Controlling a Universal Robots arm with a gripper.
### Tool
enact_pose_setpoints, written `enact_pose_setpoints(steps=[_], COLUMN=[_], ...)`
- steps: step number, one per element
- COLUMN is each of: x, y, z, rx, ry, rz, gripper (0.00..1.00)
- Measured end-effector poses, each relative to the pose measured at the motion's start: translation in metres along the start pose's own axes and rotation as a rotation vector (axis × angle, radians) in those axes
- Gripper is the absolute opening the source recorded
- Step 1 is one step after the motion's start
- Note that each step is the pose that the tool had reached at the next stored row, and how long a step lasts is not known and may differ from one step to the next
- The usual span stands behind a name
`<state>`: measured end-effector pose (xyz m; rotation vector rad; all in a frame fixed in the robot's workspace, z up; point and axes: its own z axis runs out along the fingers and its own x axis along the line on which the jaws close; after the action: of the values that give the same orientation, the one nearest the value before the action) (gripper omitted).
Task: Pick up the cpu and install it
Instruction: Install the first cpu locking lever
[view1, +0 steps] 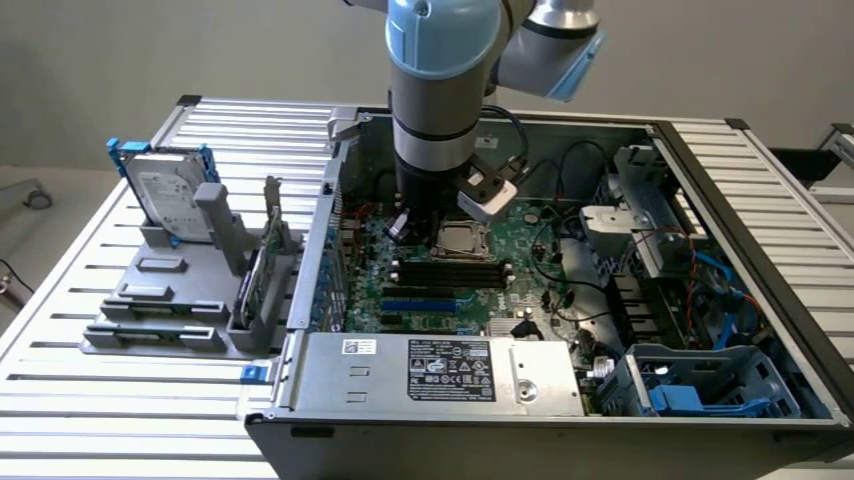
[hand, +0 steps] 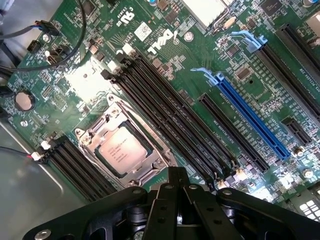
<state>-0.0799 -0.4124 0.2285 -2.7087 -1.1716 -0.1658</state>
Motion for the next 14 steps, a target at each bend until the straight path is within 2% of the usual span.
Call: enact_pose_setpoints(steps=[14], x=[-0.001], y=[-0.0006], z=[0.0037], rx=[0.0016], ry=[-0.0008], rz=[-0.008], gripper=[0.11])
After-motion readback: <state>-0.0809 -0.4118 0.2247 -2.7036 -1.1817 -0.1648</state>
